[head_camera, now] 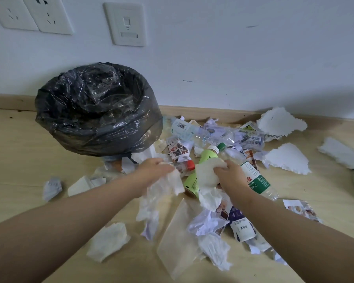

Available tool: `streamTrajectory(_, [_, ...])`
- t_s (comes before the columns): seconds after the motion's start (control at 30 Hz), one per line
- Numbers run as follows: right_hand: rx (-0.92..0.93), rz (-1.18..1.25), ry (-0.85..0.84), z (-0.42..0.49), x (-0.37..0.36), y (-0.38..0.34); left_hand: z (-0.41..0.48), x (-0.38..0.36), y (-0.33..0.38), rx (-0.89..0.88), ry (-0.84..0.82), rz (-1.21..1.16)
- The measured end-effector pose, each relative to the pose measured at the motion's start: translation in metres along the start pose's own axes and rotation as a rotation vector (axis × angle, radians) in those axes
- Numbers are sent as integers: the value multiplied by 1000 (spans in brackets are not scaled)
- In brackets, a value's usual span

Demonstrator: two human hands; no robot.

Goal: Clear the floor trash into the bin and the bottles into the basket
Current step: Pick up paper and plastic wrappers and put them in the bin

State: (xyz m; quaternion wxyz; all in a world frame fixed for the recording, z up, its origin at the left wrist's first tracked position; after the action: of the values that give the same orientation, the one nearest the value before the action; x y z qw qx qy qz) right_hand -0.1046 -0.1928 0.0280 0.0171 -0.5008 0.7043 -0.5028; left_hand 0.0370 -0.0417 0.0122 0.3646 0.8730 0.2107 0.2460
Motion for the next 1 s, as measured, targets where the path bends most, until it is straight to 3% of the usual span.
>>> streamTrajectory(0.1, [-104, 386, -198, -17, -23, -32, -7, 12, 37, 59, 32, -609])
streamTrajectory(0.17, [-144, 550, -351, -28, -41, -50, -12, 19, 56, -20, 120, -721])
streamTrajectory(0.3, [-188, 833, -500, -32, -60, -75, -30, 16, 71, -147, 345, -569])
streamTrajectory(0.4, [-174, 975, -477, -26, -56, -87, -36, 8, 70, -259, 207, -365])
streamTrajectory(0.5, [-141, 990, -437, -23, -51, -95, -43, 7, 71, -225, 1, -302])
streamTrajectory(0.57, [-95, 943, -404, -21, -52, -103, -44, 17, 76, -252, 17, -287])
streamTrajectory(0.8, [146, 689, -374, -31, -68, -153, -44, 100, 100, -487, 538, -147])
streamTrajectory(0.93, [174, 665, -314, -33, -76, -155, -63, 154, 108, -736, 1153, -65])
streamTrajectory(1.0, [156, 719, -296, -33, -78, -152, -54, 168, 101, -700, 1235, 102])
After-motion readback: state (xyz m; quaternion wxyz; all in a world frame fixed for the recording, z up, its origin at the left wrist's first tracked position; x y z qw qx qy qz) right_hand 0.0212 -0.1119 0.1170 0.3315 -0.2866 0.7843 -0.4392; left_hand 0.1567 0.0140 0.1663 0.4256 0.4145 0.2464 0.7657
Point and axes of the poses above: each hand's wrist, its own z-axis towards the middle knuckle, its own x-axis out of the back of the hand, y = z × x, the point moved 2 cm from there along z, towards the middle knuckle, and after that the axes turned 4 degrees about -y, right-handed, at the moved point
